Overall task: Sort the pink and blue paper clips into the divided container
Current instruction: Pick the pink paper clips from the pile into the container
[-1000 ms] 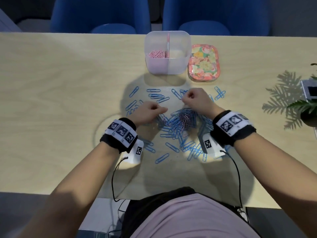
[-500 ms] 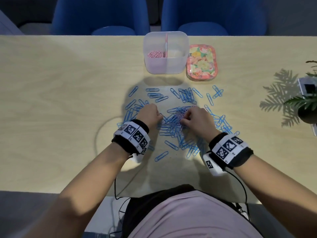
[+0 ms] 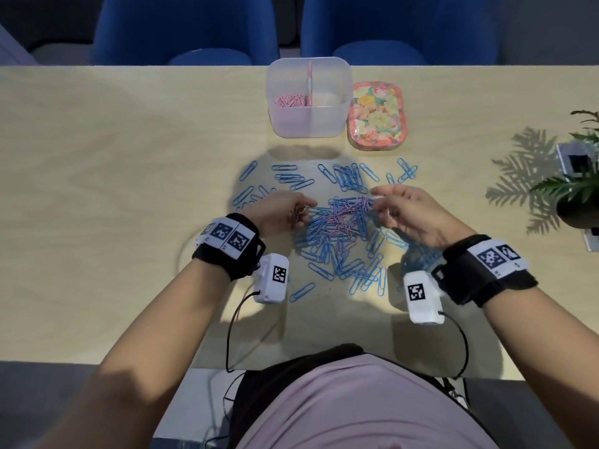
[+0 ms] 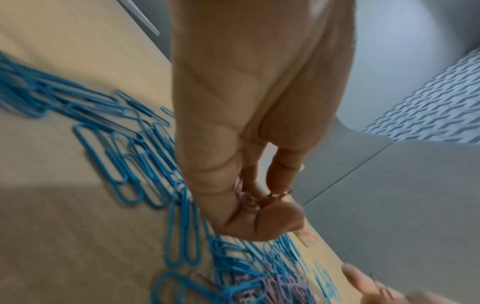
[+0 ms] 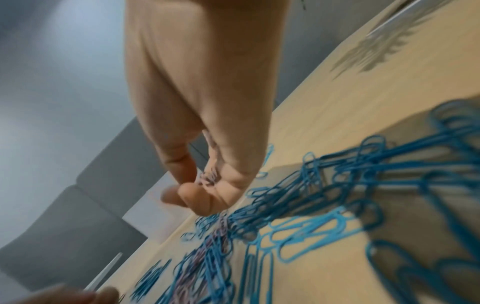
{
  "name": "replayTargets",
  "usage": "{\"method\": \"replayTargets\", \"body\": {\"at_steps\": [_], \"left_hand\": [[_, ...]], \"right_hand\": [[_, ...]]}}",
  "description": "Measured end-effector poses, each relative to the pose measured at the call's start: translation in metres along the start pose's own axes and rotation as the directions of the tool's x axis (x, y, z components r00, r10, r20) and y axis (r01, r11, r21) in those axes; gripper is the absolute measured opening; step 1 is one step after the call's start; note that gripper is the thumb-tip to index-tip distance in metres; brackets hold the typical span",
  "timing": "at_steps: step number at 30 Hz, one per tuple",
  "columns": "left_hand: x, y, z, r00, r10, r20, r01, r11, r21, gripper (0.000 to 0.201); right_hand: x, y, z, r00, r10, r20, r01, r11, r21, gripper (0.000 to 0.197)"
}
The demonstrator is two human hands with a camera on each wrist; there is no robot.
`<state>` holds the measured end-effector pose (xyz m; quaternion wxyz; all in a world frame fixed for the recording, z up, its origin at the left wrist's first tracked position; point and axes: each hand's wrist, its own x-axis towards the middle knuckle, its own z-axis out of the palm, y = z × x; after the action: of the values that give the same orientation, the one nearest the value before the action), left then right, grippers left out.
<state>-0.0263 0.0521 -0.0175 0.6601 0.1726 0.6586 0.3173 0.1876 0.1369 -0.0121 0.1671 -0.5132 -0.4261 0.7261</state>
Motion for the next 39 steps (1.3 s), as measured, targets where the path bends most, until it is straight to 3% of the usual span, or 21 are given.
{"method": "replayTargets", "body": {"at_steps": [1,3,5,8,11,13,16,19,22,24,27,30,32,36,38,39], "left_hand": [[0.002,0.002,0.004,1.0,-0.003,-0.006,0.003,1.0,0.003,0.015],[0.006,0.003,0.01,0.994,0.096,-0.05,-0.083,0.973,0.216,0.027],[0.01,0.001,0.014,0.962,0.265,-0.062,-0.2,0.845,0.496,0.03],[0.013,-0.004,0.015,0.929,0.369,-0.013,-0.237,0.622,0.747,0.021],[0.015,-0.01,0.007,0.914,0.404,-0.03,-0.209,0.535,0.819,0.017],[0.014,-0.01,0.0,0.889,0.451,-0.074,-0.194,0.519,0.833,0.012],[0.013,-0.008,0.0,0.86,0.507,-0.06,-0.226,0.484,0.845,0.011],[0.013,-0.007,0.012,0.848,0.529,0.031,-0.283,0.401,0.871,0.015],[0.016,-0.01,0.023,0.845,0.526,0.098,-0.309,0.331,0.891,0.017],[0.017,-0.011,0.029,0.835,0.526,0.163,-0.345,0.269,0.899,0.016],[0.017,-0.01,0.032,0.823,0.527,0.215,-0.354,0.179,0.918,0.016],[0.016,-0.008,0.027,0.819,0.535,0.208,-0.316,0.117,0.942,0.015],[0.015,-0.008,0.02,0.831,0.52,0.198,-0.311,0.138,0.94,0.014],[0.008,-0.006,0.007,0.846,0.518,0.128,-0.347,0.35,0.87,0.011],[0.006,-0.004,-0.002,0.857,0.503,0.111,-0.365,0.442,0.819,0.009],[0.006,-0.003,-0.006,0.863,0.493,0.107,-0.373,0.481,0.794,0.007]], "right_hand": [[0.003,-0.003,-0.004,1.0,0.001,-0.026,0.0,0.999,0.046,0.027],[0.009,-0.006,-0.01,0.997,0.033,-0.066,-0.027,0.996,0.09,0.03],[0.015,-0.005,-0.009,0.992,0.053,-0.114,-0.047,0.997,0.053,0.03],[0.027,0.004,-0.003,0.974,-0.087,-0.211,0.026,0.961,-0.276,0.033],[0.036,0.011,0.004,0.953,-0.251,-0.171,0.053,0.691,-0.721,0.042],[0.035,0.012,0.011,0.937,-0.298,-0.181,-0.001,0.517,-0.856,0.04],[0.036,0.013,0.019,0.923,-0.34,-0.182,-0.016,0.438,-0.899,0.029],[0.045,0.012,0.015,0.947,-0.275,-0.164,-0.004,0.502,-0.865,0.021],[0.042,0.009,0.006,0.98,-0.148,-0.137,0.04,0.807,-0.589,0.021],[0.036,0.006,0.0,0.99,-0.078,-0.114,0.037,0.944,-0.328,0.022],[0.023,-0.004,-0.004,0.999,-0.009,-0.032,0.006,0.996,-0.088,0.017],[0.013,-0.008,-0.006,1.0,0.027,0.012,-0.027,1.0,0.015,0.017],[0.012,-0.009,-0.004,0.999,0.04,-0.016,-0.039,0.999,0.03,0.018],[0.016,-0.008,0.006,0.995,0.049,-0.084,-0.053,0.997,-0.049,0.018],[0.022,-0.004,0.012,0.994,-0.039,-0.098,0.016,0.975,-0.223,0.022],[0.025,-0.001,0.013,0.987,-0.14,-0.084,0.097,0.915,-0.392,0.022]]}}
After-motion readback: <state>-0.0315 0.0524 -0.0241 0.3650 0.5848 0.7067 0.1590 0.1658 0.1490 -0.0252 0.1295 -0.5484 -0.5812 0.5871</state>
